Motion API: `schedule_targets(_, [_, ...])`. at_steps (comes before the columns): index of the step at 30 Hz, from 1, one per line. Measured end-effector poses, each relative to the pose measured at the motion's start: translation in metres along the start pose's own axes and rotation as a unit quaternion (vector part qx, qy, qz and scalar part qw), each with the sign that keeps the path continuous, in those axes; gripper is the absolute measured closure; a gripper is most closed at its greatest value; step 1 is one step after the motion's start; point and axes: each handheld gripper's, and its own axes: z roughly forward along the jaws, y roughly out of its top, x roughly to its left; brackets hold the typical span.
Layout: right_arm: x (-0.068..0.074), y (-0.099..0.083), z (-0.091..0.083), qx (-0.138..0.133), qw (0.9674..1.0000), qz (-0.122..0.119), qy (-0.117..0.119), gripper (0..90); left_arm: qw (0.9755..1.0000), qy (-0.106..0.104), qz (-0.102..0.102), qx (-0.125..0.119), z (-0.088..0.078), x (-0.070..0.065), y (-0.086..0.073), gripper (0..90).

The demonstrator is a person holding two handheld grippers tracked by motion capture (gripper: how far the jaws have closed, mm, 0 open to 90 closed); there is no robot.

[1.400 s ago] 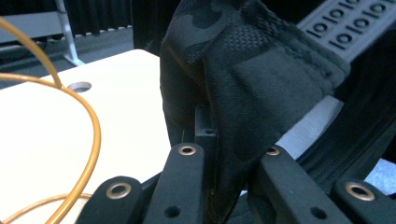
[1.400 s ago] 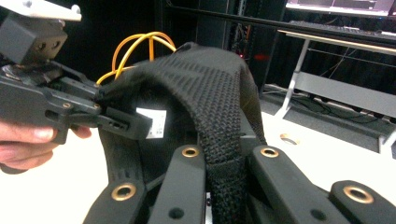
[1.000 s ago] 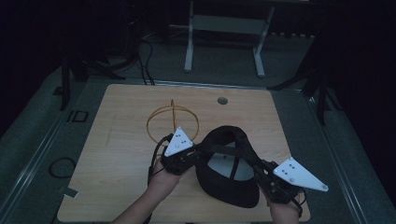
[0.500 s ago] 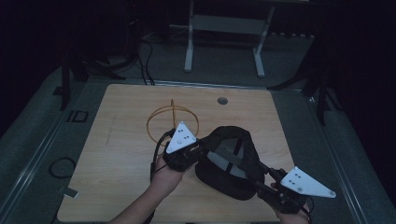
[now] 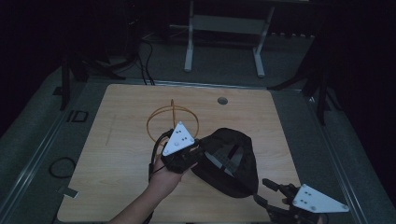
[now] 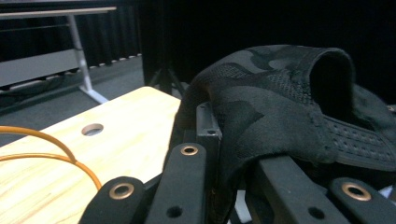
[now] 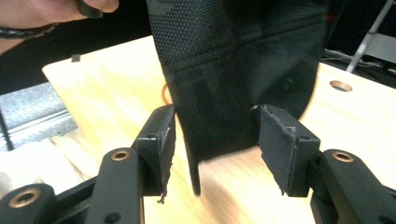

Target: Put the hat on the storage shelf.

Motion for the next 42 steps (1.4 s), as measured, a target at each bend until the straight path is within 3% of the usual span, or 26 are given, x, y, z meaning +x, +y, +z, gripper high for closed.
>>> schedule_targets(1, [-0.003,-0.001,-0.007,-0.007,1.0,0.002,0.004,46.1,1.0,-0.008,0.0,0.0,-0.001,0.001,0.0,88.2])
schedule_targets(2, [-0.01,0.0,-0.016,-0.014,0.9998,-0.002,-0.011,46.1,0.9998,-0.019,0.005,-0.004,-0.002,0.001,0.0,88.2])
schedule_targets(3, [-0.01,0.0,-0.016,-0.014,0.9998,-0.002,-0.011,46.1,0.9998,-0.019,0.005,-0.004,-0.002,0.001,0.0,88.2])
schedule_targets(4, [-0.018,0.001,-0.022,-0.02,0.9993,-0.002,-0.032,46.1,0.9994,-0.031,0.016,-0.005,-0.002,0.0,0.0,88.2])
schedule_targets(5, [-0.018,0.001,-0.022,-0.02,0.9993,-0.002,-0.032,46.1,0.9994,-0.031,0.016,-0.005,-0.002,0.0,0.0,88.2])
schedule_targets(6, [-0.027,0.003,-0.025,-0.025,0.9989,-0.001,-0.04,46.2,0.9987,-0.047,0.02,-0.006,-0.003,0.0,0.0,88.2])
schedule_targets(7, [-0.027,0.003,-0.025,-0.025,0.9989,-0.001,-0.04,46.2,0.9987,-0.047,0.02,-0.006,-0.003,0.0,0.0,88.1])
schedule_targets(8, [-0.034,0.005,-0.026,-0.023,0.9986,-0.017,-0.045,46.2,0.9981,-0.056,0.024,-0.005,-0.004,-0.001,0.0,88.1])
schedule_targets(11, [-0.039,0.009,-0.023,-0.017,0.9985,-0.029,-0.043,46.4,0.9949,-0.094,0.035,-0.008,-0.008,-0.001,-0.001,88.1])
schedule_targets(12, [-0.041,0.014,-0.019,-0.014,0.9982,-0.045,-0.036,48.8,0.9939,-0.103,0.038,-0.01,-0.011,-0.003,0.0,88.1])
schedule_targets(13, [-0.041,0.014,-0.019,-0.014,0.9982,-0.045,-0.036,48.8,0.9939,-0.103,0.038,-0.01,-0.011,-0.003,0.0,88.1])
schedule_targets(14, [-0.042,0.021,-0.015,-0.016,0.9983,-0.055,-0.016,48.6,0.9922,-0.117,0.04,-0.013,-0.014,-0.003,0.0,88.1])
schedule_targets(15, [-0.042,0.021,-0.015,-0.016,0.9983,-0.055,-0.016,48.6,0.9922,-0.117,0.04,-0.013,-0.014,-0.003,0.0,88.1])
schedule_targets(17, [-0.04,0.027,-0.011,-0.022,0.9978,-0.061,0.01,48.2,0.9885,-0.145,0.039,-0.021,-0.017,-0.001,0.0,88.1])
schedule_targets(18, [-0.037,0.034,-0.008,-0.027,0.9959,-0.083,0.025,47.8,0.9865,-0.157,0.045,-0.015,-0.018,0.0,0.001,88.0])
schedule_targets(19, [-0.037,0.034,-0.008,-0.027,0.9959,-0.083,0.025,47.8,0.9865,-0.157,0.045,-0.015,-0.018,0.0,0.001,88.1])
schedule_targets(20, [-0.034,0.041,-0.004,-0.034,0.9935,-0.099,0.045,47.6,0.9844,-0.168,0.051,-0.015,-0.019,0.001,0.0,88.1])
schedule_targets(22, [-0.034,0.043,-0.003,-0.036,0.9928,-0.102,0.051,47.6,0.9844,-0.168,0.051,-0.015,-0.019,0.001,0.0,88.1])
schedule_targets(23, [-0.034,0.043,-0.003,-0.036,0.9928,-0.102,0.051,47.6,0.9824,-0.177,0.058,-0.01,-0.018,0.001,-0.001,88.1])
schedule_targets(24, [-0.033,0.051,0.004,-0.042,0.9895,-0.111,0.083,47.6,0.9814,-0.183,0.058,-0.007,-0.017,0.001,-0.002,88.1])
schedule_targets(26, [-0.032,0.055,0.01,-0.042,0.9866,-0.124,0.098,47.7,0.9806,-0.187,0.059,-0.007,-0.017,0.002,-0.003,88.1])
schedule_targets(31, [-0.029,0.061,0.021,-0.04,0.9811,-0.141,0.126,56.3,0.9814,-0.183,0.057,-0.006,-0.016,0.004,-0.004,88.1])
schedule_targets(34, [-0.027,0.061,0.025,-0.035,0.9794,-0.151,0.129,67.8,0.9822,-0.178,0.06,-0.003,-0.015,0.005,-0.004,88.0])
schedule_targets(38, [-0.024,0.06,0.028,-0.027,0.9798,-0.157,0.122,87.2,0.9848,-0.163,0.06,0.002,-0.015,0.007,-0.003,87.9])
schedule_targets(41, [-0.024,0.061,0.028,-0.023,0.9808,-0.149,0.124,88.4,0.9869,-0.149,0.061,0.005,-0.013,0.008,-0.003,87.7])
schedule_targets(42, [-0.027,0.063,0.026,-0.033,0.9822,-0.135,0.127,88.8,0.9883,-0.14,0.061,0.01,-0.012,0.01,-0.004,87.5])
